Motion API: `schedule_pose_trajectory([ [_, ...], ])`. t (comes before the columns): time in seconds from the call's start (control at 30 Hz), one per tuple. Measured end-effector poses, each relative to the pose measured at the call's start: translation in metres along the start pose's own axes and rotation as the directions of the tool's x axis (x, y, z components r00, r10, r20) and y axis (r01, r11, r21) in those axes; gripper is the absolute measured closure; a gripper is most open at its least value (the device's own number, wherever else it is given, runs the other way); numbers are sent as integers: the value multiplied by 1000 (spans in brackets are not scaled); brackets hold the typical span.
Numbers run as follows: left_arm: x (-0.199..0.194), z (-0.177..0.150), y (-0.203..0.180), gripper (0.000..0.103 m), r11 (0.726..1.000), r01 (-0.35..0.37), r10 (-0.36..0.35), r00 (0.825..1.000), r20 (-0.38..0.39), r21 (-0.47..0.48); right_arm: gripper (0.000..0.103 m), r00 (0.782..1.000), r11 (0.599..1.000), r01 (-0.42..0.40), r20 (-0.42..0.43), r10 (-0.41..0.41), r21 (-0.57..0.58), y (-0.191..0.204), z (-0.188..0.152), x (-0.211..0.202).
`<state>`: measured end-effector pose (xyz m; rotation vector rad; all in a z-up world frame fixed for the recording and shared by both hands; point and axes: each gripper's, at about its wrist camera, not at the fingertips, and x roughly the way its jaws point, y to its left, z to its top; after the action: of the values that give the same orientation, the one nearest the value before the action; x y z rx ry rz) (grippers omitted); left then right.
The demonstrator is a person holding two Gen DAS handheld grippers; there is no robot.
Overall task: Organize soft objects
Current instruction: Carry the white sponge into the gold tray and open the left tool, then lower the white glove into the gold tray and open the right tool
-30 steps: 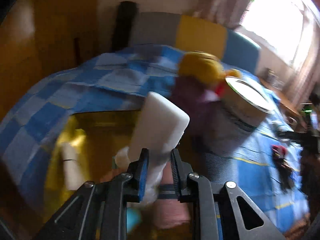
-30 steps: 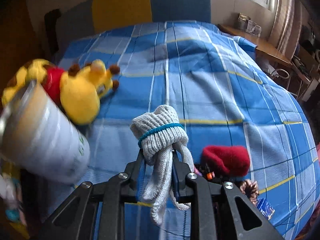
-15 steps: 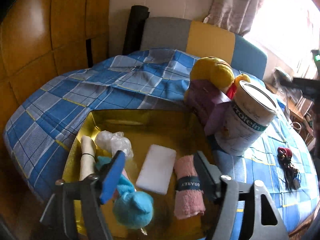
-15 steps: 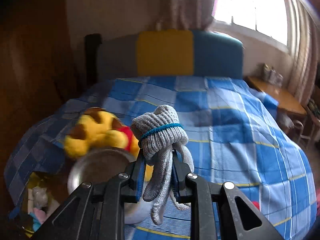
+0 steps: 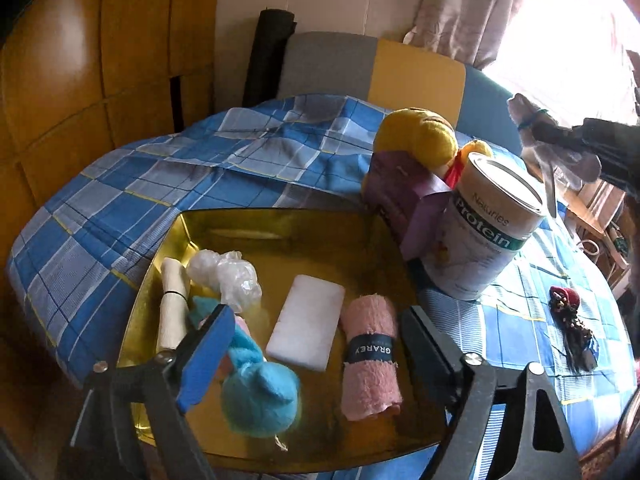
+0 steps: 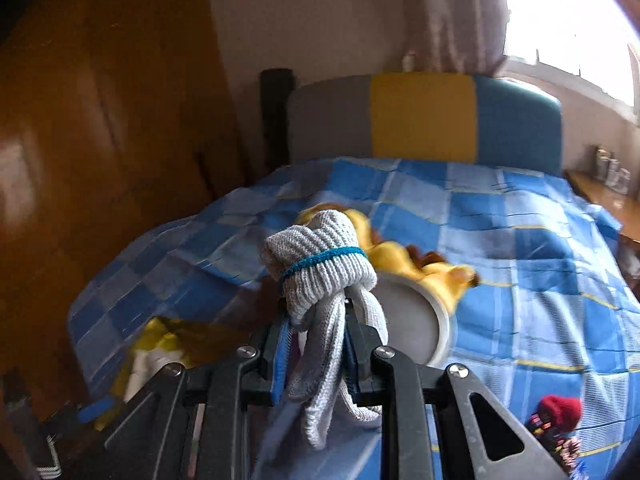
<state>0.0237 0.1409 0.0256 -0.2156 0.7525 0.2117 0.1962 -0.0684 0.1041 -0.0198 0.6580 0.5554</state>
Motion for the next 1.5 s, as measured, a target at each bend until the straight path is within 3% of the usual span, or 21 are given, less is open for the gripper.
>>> schedule_pose_trajectory([
  [0.23,-2,-3,2,3,1000,-16,17,1000,9,-9,81,990,991,-120,-86,115,-64,55,-51,8],
  [0.4,-3,-7,6,2,999,-49,49,999,2,-17,81,976,988,-147,-166,140,-34,72,-88,32],
  [0.7,-1,-12,13,1,998,-60,59,998,-17,-27,81,959,989,-147,-243,149,29,77,-123,60],
  [1.5,-4,-28,41,0,992,-114,112,993,-37,-63,80,949,987,-99,-287,131,124,88,-120,93],
])
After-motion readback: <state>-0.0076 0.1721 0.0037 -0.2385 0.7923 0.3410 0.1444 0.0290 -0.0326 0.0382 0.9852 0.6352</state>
